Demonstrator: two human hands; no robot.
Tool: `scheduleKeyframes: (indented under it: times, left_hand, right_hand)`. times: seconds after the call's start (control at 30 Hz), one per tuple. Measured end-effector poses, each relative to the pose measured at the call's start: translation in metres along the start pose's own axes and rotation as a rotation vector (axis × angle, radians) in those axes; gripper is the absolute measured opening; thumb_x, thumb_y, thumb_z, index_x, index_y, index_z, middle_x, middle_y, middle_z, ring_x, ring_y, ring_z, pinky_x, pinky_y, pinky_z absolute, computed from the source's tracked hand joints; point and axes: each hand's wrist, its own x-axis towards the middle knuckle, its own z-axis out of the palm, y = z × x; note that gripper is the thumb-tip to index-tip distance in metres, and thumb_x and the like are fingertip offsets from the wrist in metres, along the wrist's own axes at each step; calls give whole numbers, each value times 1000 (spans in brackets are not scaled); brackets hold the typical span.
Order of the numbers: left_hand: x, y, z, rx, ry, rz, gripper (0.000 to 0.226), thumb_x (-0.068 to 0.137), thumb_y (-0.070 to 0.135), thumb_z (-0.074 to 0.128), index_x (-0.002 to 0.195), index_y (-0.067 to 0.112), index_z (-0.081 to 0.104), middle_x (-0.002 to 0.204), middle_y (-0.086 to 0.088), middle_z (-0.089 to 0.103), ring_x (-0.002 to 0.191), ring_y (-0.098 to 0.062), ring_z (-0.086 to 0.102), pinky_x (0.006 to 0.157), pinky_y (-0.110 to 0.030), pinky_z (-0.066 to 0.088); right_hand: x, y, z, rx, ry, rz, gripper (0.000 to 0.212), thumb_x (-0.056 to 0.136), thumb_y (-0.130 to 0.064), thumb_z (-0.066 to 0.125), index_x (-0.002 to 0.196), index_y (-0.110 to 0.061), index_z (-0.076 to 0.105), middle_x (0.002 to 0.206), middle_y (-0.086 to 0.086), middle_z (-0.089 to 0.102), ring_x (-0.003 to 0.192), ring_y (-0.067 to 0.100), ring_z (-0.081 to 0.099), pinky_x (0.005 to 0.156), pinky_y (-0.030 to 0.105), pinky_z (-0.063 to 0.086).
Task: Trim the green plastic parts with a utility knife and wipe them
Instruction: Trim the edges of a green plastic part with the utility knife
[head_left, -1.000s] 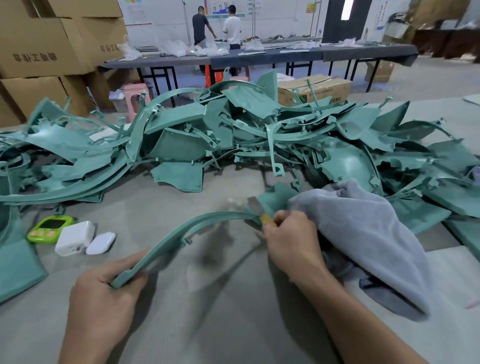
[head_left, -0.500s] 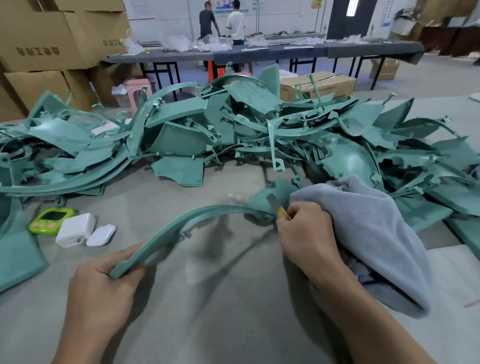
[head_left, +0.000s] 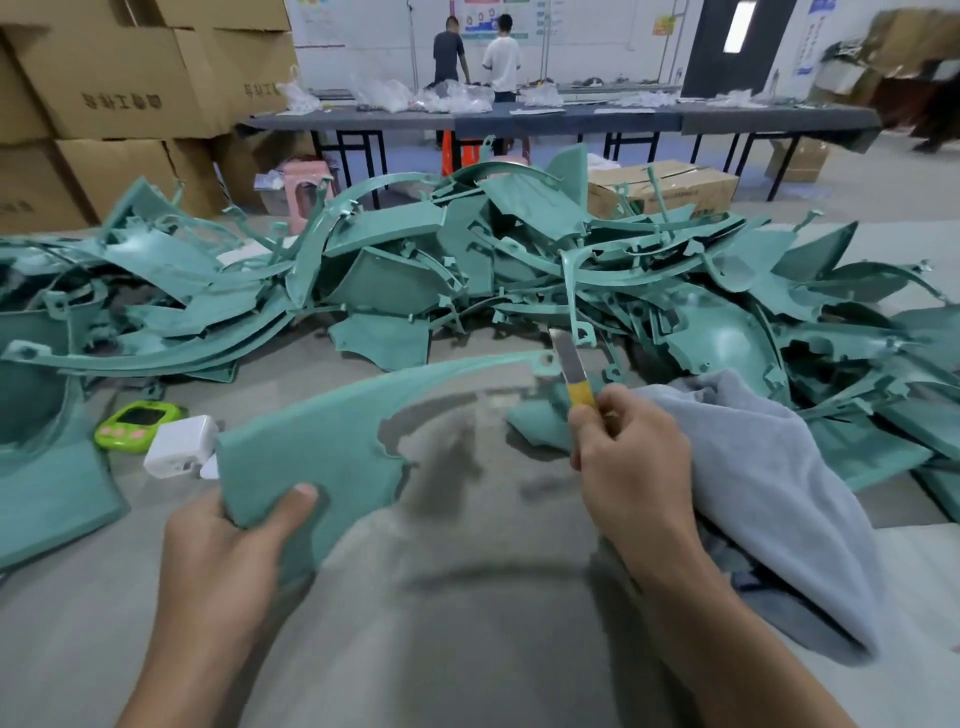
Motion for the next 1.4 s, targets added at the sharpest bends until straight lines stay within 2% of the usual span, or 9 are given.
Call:
scheduleKeyframes:
  times: [0.1,0.3,0.47,0.7,0.83,1.03,1.13,1.2,1.4]
  left_hand:
    - [2,-1,4,-214,-81,-261,16,88,14,74,103,13,77,92,-4,80,79,-26,78,66,-37,61]
    - [-4,10,2,-391,-381,-578,38,77,10,67,113,-2,70,106,-27,74,71,-37,75,53,-46,62]
    - [-4,10,0,-351,-441,-560,39,76,10,65,114,-2,71,104,-30,73,63,-34,72,49,-37,59]
    - [-4,13,3,-290,-408,-547,25,90,0,57,111,-4,69,95,-31,73,58,-34,69,45,-36,56]
    - [-4,14,2,-267,-425,-546,24,91,1,57,112,-3,69,94,-29,74,58,-33,70,43,-34,55]
    - [-8,15,7,-208,-442,-510,21,94,-1,56,109,2,70,96,-25,76,65,-35,74,48,-39,59]
    - [-7,14,7,-195,-426,-509,20,94,0,57,110,3,70,96,-25,76,66,-36,73,49,-40,59]
    - [-6,13,7,-191,-418,-500,21,94,0,57,110,4,70,97,-25,76,67,-36,73,50,-40,59]
    - [-6,12,8,-166,-422,-481,21,94,0,58,110,5,70,97,-24,76,67,-37,72,47,-40,56]
  right_hand:
    - [-2,-1,-2,187,34,-117,28,96,-29,60,71,-19,56,56,-1,59,46,8,44,44,23,34]
    - [-13,0,12,128,-214,-331,26,98,-29,67,73,-28,56,58,-10,51,50,5,41,46,16,32]
    - [-21,1,36,-207,-414,-345,24,95,-30,60,76,-20,51,61,0,54,58,22,51,56,45,47]
    - [8,10,23,-256,-134,-109,31,100,-29,59,70,-23,50,59,-8,55,51,4,52,42,17,32]
    - [-13,6,29,-260,-456,-292,22,94,-26,62,73,-22,57,57,-3,58,49,11,51,43,29,42]
    - [10,5,19,-409,-93,-74,18,101,-28,57,83,-26,56,65,-8,58,56,8,56,48,23,45]
    - [-15,-1,28,-230,-360,-184,22,96,-35,60,76,-29,57,60,-8,59,51,8,56,45,26,48]
    - [-26,-3,34,-335,-518,-260,20,92,-39,58,75,-28,56,61,-6,59,54,10,55,53,35,53]
    - [4,4,20,-313,-243,-119,27,97,-27,60,71,-22,56,59,-5,58,53,12,54,46,31,44]
